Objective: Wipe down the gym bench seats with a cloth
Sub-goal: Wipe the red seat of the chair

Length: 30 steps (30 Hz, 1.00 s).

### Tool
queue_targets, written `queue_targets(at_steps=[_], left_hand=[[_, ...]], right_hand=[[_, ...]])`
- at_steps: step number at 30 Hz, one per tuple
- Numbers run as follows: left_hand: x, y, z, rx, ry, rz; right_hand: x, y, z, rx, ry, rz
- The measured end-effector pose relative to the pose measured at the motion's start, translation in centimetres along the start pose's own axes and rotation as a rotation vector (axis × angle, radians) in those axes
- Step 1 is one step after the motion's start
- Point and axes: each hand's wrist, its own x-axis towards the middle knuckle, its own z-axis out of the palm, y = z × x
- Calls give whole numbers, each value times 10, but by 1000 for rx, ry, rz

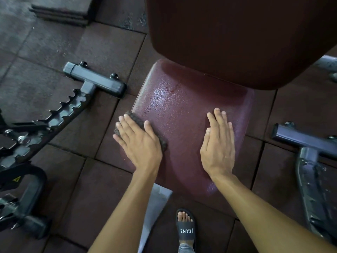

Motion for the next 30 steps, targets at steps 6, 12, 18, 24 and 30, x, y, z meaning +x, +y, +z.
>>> queue_targets(at_steps=[6,12,18,24,30], left_hand=[[47,60,10,49,-27,182],[26,57,13,52,-26,530],[34,43,12,69,-16,407],[54,122,26,60,-47,540],[58,67,9,66,-132,838]], right_hand=[[0,2,5,-39,-5,-4],[-1,1,2,-135,-49,-15],[-1,0,1,-217,-103,-50],[-3,4,7,-198,-39,-57],[-3,4,8,-139,-15,-51]])
